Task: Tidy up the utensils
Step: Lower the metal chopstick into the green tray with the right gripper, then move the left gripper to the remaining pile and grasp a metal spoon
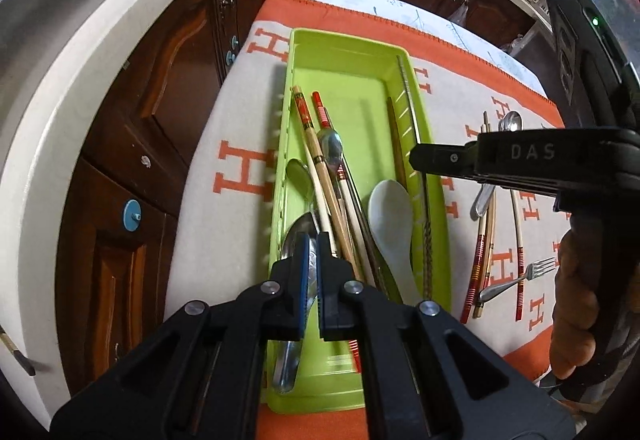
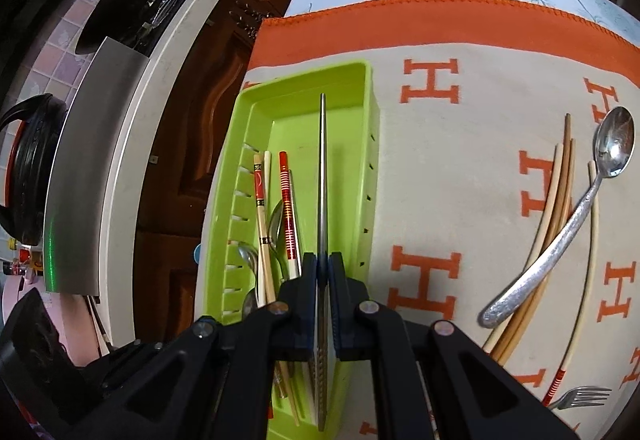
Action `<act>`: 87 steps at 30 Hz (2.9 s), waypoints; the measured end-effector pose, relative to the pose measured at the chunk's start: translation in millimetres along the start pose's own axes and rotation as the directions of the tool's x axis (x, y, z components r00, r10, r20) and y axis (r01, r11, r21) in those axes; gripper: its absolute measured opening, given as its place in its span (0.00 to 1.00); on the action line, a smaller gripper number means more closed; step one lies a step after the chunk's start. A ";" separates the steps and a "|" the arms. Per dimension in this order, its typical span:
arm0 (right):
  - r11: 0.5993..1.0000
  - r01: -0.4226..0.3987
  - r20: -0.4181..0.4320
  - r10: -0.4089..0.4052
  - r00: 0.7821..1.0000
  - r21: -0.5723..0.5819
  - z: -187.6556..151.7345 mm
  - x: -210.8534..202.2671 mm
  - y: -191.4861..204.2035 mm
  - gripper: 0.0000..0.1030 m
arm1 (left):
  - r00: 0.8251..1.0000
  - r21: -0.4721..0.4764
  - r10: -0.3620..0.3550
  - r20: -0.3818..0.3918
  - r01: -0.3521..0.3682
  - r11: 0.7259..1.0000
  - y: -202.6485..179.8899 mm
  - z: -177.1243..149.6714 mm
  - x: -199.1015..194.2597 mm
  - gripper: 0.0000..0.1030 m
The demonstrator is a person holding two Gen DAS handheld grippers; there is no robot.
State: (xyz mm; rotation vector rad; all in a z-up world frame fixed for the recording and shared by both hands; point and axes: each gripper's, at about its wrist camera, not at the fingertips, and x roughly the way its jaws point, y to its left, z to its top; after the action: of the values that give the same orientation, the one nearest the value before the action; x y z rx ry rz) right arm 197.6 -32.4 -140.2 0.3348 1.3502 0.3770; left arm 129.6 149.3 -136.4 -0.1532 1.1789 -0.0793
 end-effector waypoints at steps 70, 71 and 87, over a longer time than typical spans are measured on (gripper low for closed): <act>0.970 0.009 0.170 -0.051 0.984 0.244 -70.7 -116.3 -229.0 0.07 | 0.981 0.668 -0.092 -0.174 0.186 0.720 -278.3 68.6 109.9 0.14; 0.969 0.008 0.168 -0.051 0.984 0.248 -70.2 -115.6 -231.4 0.07 | 0.978 0.674 -0.084 -0.188 0.191 0.713 -278.6 68.2 114.8 0.13; 0.963 0.007 0.160 -0.052 0.986 0.269 -74.7 -111.9 -247.5 0.07 | 0.953 0.720 -0.065 -0.297 0.268 0.640 -282.2 83.8 138.7 0.09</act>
State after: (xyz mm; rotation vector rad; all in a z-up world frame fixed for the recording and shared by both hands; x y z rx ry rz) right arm 121.8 -302.5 -166.1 0.5577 1.2412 0.1362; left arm 265.1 -142.3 -186.5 0.5139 1.2860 -0.7770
